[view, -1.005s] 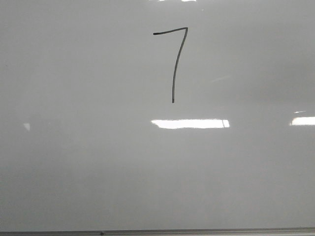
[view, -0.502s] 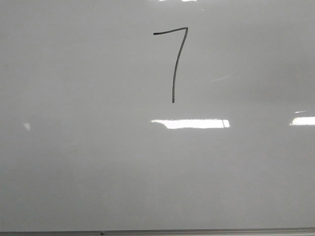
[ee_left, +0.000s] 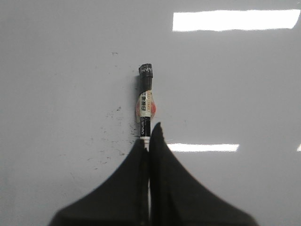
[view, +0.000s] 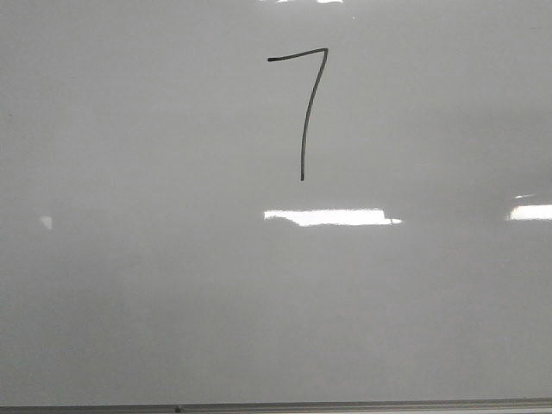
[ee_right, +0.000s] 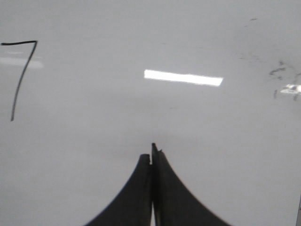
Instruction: Write number 7 on whiteboard
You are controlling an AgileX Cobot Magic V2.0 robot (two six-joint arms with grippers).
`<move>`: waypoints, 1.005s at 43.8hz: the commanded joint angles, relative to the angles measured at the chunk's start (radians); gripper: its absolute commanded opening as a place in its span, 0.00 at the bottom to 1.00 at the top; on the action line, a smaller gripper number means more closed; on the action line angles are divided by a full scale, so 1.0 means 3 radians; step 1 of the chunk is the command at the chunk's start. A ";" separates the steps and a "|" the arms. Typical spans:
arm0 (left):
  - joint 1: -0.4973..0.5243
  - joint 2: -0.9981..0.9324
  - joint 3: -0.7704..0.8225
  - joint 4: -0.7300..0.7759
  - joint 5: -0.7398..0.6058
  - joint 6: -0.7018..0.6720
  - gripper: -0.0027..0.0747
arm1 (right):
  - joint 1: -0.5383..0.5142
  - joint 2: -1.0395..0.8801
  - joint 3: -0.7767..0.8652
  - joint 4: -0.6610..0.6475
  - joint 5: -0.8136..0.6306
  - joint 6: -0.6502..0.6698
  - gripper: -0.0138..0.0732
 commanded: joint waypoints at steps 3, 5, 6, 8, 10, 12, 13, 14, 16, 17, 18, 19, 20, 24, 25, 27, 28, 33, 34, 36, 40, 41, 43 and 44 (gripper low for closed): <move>0.0008 -0.0041 0.0042 -0.0029 -0.0274 -0.0029 0.01 | -0.0158 -0.0321 0.0546 -0.0034 -0.1011 -0.0018 0.08; 0.0008 -0.0041 0.0042 -0.0029 -0.0274 -0.0029 0.01 | -0.0158 -0.0408 0.0709 -0.0034 -0.1220 -0.0018 0.08; 0.0008 -0.0041 0.0042 -0.0029 -0.0274 -0.0029 0.01 | -0.0158 -0.0450 0.0787 -0.0031 -0.1298 -0.0018 0.08; 0.0008 -0.0041 0.0042 -0.0029 -0.0274 -0.0029 0.01 | -0.0158 -0.0530 0.0932 -0.0012 -0.1460 -0.0018 0.08; 0.0008 -0.0041 0.0042 -0.0029 -0.0274 -0.0029 0.01 | -0.0158 -0.0606 0.1065 -0.0005 -0.1616 -0.0018 0.08; 0.0008 -0.0041 0.0042 -0.0029 -0.0274 -0.0029 0.01 | -0.0158 -0.0682 0.1208 -0.0005 -0.1753 -0.0018 0.08; 0.0008 -0.0041 0.0042 -0.0029 -0.0274 -0.0029 0.01 | -0.0162 -0.0683 0.1248 -0.0001 -0.1836 -0.0018 0.08; 0.0008 -0.0041 0.0042 -0.0029 -0.0274 -0.0029 0.01 | -0.0162 -0.0677 0.1323 0.0012 -0.1955 -0.0018 0.08; 0.0008 -0.0041 0.0042 -0.0029 -0.0274 -0.0029 0.01 | -0.0179 -0.0672 0.1389 0.0029 -0.2001 -0.0018 0.08; 0.0008 -0.0041 0.0042 -0.0029 -0.0274 -0.0029 0.01 | -0.0180 -0.0676 0.1372 0.0032 -0.1919 -0.0018 0.08; 0.0008 -0.0041 0.0042 -0.0029 -0.0274 -0.0029 0.01 | -0.0180 -0.0676 0.1365 0.0042 -0.1916 -0.0018 0.08; 0.0008 -0.0041 0.0042 -0.0029 -0.0274 -0.0029 0.01 | -0.0180 -0.0676 0.1369 0.0048 -0.1916 -0.0018 0.08; 0.0008 -0.0041 0.0042 -0.0029 -0.0274 -0.0029 0.01 | -0.0180 -0.0676 0.1373 0.0048 -0.1936 -0.0018 0.08; 0.0008 -0.0041 0.0042 -0.0029 -0.0274 -0.0029 0.01 | -0.0180 -0.0673 0.1374 0.0099 -0.1939 0.0011 0.08; 0.0008 -0.0041 0.0042 -0.0029 -0.0274 -0.0029 0.01 | -0.0180 -0.0673 0.1374 0.0099 -0.1939 0.0011 0.08; 0.0008 -0.0041 0.0042 -0.0029 -0.0274 -0.0029 0.01 | -0.0180 -0.0673 0.1374 0.0099 -0.1939 0.0011 0.08; 0.0008 -0.0041 0.0042 -0.0029 -0.0274 -0.0029 0.01 | -0.0180 -0.0673 0.1374 0.0099 -0.1939 0.0011 0.08; 0.0008 -0.0041 0.0042 -0.0029 -0.0274 -0.0029 0.01 | -0.0180 -0.0673 0.1374 0.0099 -0.1927 0.0011 0.08; 0.0008 -0.0041 0.0042 -0.0029 -0.0274 -0.0029 0.01 | -0.0180 -0.0673 0.1374 0.0099 -0.1918 0.0011 0.08; 0.0008 -0.0041 0.0042 -0.0029 -0.0274 -0.0029 0.01 | -0.0180 -0.0673 0.1374 0.0099 -0.1905 0.0011 0.08; 0.0008 -0.0041 0.0042 -0.0029 -0.0274 -0.0029 0.01 | -0.0180 -0.0673 0.1374 0.0099 -0.1901 0.0011 0.08; 0.0008 -0.0041 0.0042 -0.0029 -0.0274 -0.0029 0.01 | -0.0180 -0.0673 0.1374 0.0099 -0.1895 0.0011 0.08; 0.0008 -0.0041 0.0042 -0.0029 -0.0274 -0.0029 0.01 | -0.0180 -0.0673 0.1374 0.0099 -0.1893 0.0011 0.08; 0.0008 -0.0041 0.0042 -0.0029 -0.0274 -0.0029 0.01 | -0.0180 -0.0673 0.1374 0.0099 -0.1893 0.0011 0.08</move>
